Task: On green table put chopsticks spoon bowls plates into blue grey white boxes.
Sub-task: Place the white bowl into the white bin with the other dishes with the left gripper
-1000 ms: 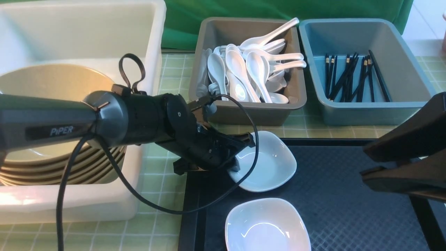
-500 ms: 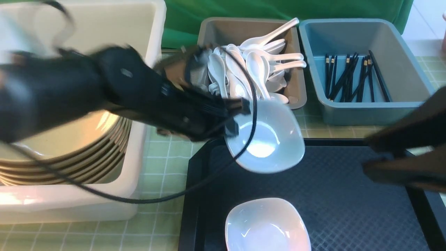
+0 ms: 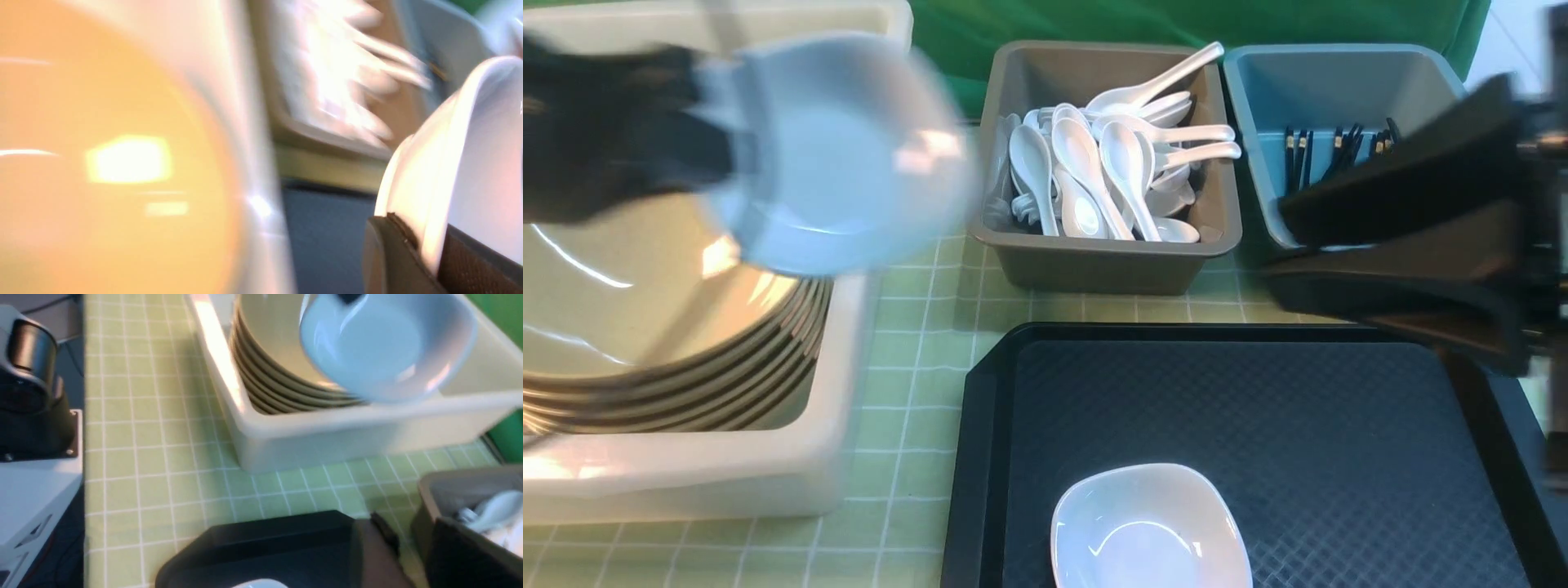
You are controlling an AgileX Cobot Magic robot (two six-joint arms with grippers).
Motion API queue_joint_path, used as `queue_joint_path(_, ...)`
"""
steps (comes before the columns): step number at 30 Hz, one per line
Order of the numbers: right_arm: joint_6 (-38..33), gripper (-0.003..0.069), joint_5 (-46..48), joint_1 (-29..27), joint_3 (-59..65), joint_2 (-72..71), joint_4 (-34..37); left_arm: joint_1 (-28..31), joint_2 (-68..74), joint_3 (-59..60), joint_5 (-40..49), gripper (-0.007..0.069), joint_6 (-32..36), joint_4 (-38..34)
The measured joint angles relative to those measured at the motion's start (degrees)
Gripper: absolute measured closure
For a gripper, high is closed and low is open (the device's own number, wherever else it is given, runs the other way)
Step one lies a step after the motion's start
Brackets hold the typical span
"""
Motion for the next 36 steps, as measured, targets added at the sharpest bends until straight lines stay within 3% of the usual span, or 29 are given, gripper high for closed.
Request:
queue_joint_path(1, -0.5, 0.0491, 0.0, 0.0, -0.3, 0.5, 0.2, 1.8, 0.0, 0.0, 0.2, 0.0610, 0.0, 0.0)
queue_joint_path(3, -1.6, 0.0582, 0.4, 0.0, -2.9, 4.2, 0.8, 13.4, 0.4, 0.0, 2.9, 0.0610, 2.4, -0.9)
queue_joint_path(7, -1.3, 0.0633, 1.2, 0.0, -8.0, 9.2, 1.2, 27.9, 2.8, 0.1, 5.5, 0.0610, 5.6, -3.7)
queue_joint_path(12, 1.5, 0.0636, 4.4, 0.2, -12.0, 13.7, 2.6, 36.7, 6.0, 0.2, 1.1, 0.0610, 6.1, -5.3)
queue_joint_path(16, 1.7, 0.0636, 6.8, 0.3, -12.2, 14.8, 2.6, 42.3, 10.6, -0.8, -1.8, 0.0610, 0.7, -4.5)
queue_joint_path(29, 2.5, 0.0634, 8.3, 0.6, -12.4, 14.8, 2.6, 43.7, 19.9, -4.8, -3.9, 0.0610, -6.7, 5.8)
queue_joint_path(36, 2.5, 0.0634, 9.7, 0.6, -12.4, 14.8, 2.6, 39.6, 27.1, -4.8, -3.9, 0.0610, -6.7, 6.6)
